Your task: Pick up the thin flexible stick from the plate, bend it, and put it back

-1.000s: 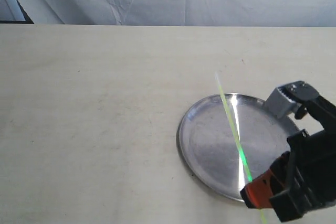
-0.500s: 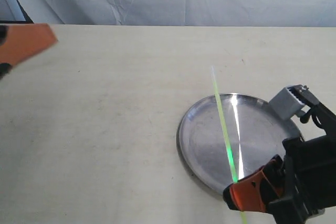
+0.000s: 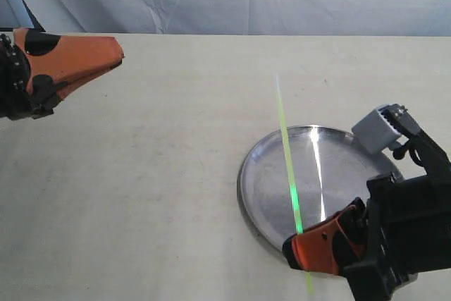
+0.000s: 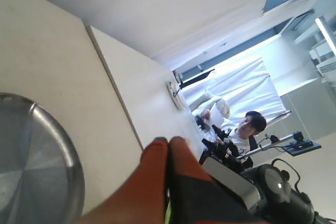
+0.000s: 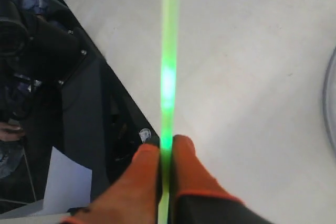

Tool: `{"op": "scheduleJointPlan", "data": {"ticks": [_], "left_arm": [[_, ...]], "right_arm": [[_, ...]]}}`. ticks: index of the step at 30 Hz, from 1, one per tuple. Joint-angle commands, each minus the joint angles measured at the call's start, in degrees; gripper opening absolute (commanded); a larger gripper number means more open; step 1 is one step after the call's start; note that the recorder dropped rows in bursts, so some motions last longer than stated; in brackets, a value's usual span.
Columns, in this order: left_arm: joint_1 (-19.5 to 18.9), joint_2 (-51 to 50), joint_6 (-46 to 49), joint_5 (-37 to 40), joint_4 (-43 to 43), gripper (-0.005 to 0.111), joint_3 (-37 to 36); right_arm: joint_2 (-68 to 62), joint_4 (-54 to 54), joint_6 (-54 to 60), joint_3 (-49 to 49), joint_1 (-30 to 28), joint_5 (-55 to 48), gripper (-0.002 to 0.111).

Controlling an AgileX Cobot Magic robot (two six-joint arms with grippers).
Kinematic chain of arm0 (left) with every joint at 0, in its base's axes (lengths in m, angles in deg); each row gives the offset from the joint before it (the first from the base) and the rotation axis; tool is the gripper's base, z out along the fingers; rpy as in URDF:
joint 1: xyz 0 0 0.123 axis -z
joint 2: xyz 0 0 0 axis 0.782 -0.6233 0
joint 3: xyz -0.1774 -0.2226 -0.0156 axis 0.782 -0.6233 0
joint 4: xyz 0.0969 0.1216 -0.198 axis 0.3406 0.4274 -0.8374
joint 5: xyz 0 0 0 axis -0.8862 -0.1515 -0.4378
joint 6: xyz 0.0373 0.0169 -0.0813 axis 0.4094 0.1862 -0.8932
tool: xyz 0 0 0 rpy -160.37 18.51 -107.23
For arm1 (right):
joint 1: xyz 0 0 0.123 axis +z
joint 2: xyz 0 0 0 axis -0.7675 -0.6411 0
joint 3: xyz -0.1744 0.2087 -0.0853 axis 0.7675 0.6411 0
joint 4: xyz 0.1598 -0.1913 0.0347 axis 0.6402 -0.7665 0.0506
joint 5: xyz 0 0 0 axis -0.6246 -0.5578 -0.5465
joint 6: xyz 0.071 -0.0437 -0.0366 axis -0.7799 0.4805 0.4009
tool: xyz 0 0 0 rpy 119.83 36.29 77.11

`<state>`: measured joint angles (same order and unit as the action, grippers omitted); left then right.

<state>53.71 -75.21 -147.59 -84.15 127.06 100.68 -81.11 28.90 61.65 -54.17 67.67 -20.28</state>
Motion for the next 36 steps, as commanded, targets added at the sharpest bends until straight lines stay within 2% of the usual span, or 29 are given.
{"op": "scheduleJointPlan", "data": {"ticks": [1, 5, 9, 13, 15, 19, 26, 30, 36], "left_arm": [[0.28, -0.09, 2.48, -0.58, 0.27, 0.000, 0.31], [0.28, -0.53, 3.07, -0.58, 6.43, 0.006, 0.31], [0.97, -0.67, 6.92, 0.42, 5.76, 0.026, 0.31], [6.46, -2.47, 8.82, 1.36, 1.71, 0.050, 0.31], [9.93, -4.11, 9.21, 2.05, -0.81, 0.055, 0.31], [16.82, -7.54, 10.17, 2.51, -6.00, 0.056, 0.55], [25.73, -12.84, 10.74, 3.87, -6.14, 0.056, 6.32], [28.51, -14.36, 10.74, 6.95, -6.02, 0.056, 8.80], [30.28, -14.84, 10.74, 11.70, -4.99, 0.056, 10.78]], "right_arm": [[0.26, 4.53, 0.98, 0.17, 0.18, 1.34, -0.001], [-0.24, 10.94, 2.45, 0.17, 0.18, 0.93, -0.001], [-1.93, 11.97, 3.18, 0.17, 0.18, 0.17, -0.001], [-3.88, 14.80, 3.98, 0.17, 0.18, -1.77, -0.001], [-4.46, 16.88, 6.02, 0.17, 0.18, -2.92, -0.001], [-4.70, 16.56, 6.14, 0.17, 0.18, -4.68, -0.001], [-4.70, 15.39, 8.01, 0.17, 0.18, -7.23, -0.001], [-4.70, 15.39, 9.83, 0.17, 0.18, -8.61, -0.001], [-4.70, 15.39, 10.93, 0.17, 0.18, -10.41, -0.001]]}}
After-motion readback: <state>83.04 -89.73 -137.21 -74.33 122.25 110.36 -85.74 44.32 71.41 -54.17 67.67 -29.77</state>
